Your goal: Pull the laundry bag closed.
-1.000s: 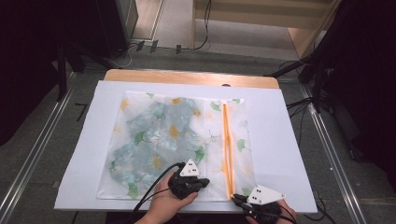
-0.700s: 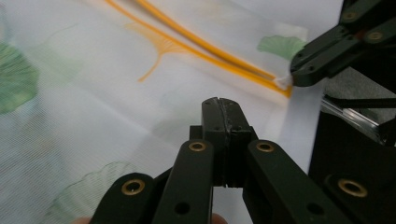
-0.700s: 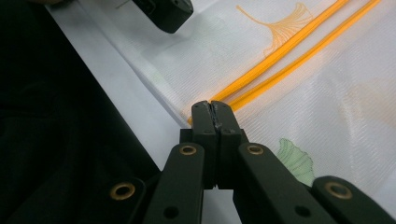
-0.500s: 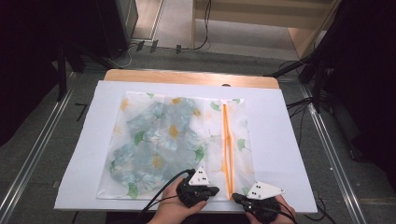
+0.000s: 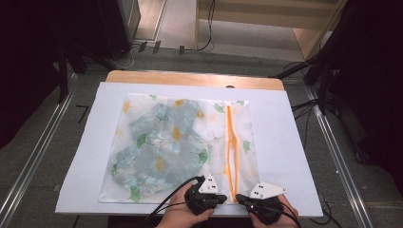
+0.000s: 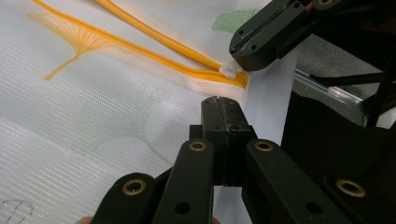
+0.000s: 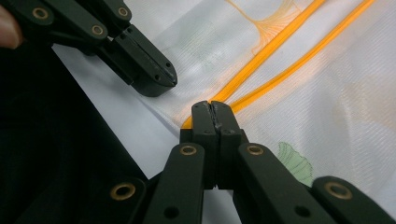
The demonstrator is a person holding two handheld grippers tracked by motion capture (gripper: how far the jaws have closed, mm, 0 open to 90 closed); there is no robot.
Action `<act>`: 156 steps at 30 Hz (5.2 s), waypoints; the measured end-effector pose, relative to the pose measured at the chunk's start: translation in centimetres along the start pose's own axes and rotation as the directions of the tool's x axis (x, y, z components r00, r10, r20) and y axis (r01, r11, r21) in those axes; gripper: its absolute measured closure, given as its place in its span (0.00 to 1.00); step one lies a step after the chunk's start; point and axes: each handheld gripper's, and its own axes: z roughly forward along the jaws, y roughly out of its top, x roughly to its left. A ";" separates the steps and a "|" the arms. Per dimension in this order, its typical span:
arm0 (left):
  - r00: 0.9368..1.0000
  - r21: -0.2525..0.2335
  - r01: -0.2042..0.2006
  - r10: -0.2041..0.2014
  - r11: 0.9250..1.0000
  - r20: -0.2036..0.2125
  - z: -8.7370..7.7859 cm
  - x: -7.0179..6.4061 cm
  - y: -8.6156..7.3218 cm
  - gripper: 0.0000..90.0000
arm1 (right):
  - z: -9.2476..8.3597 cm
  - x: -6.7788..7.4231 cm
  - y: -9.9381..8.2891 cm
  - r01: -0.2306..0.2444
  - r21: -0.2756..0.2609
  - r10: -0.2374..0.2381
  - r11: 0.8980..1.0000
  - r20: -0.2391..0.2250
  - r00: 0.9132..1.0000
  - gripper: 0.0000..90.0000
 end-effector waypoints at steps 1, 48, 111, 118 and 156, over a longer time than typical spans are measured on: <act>1.000 -0.001 0.002 -0.002 1.000 0.000 0.0 0.0 0.0 1.00 | 0.1 0.0 0.1 -0.008 0.003 0.008 1.000 -0.005 1.000 1.00; 0.999 -0.015 -0.049 0.049 0.999 -0.023 1.2 -1.3 0.5 1.00 | 0.7 -0.9 1.7 -0.066 0.022 0.066 0.998 -0.010 0.998 1.00; 1.000 -0.022 -0.023 0.023 0.999 -0.009 1.1 -1.1 0.3 1.00 | 5.5 -11.3 10.3 -0.170 -0.083 0.174 0.982 0.048 0.984 1.00; 1.000 -0.021 -0.024 0.024 1.000 -0.012 1.1 -1.2 0.3 1.00 | 5.0 -10.5 7.9 -0.227 -0.094 0.228 0.969 -0.008 0.974 1.00; 1.000 -0.018 -0.004 0.004 1.000 0.005 1.1 -0.9 0.4 1.00 | 5.2 -8.3 7.0 -0.149 -0.082 0.154 0.985 0.057 0.986 1.00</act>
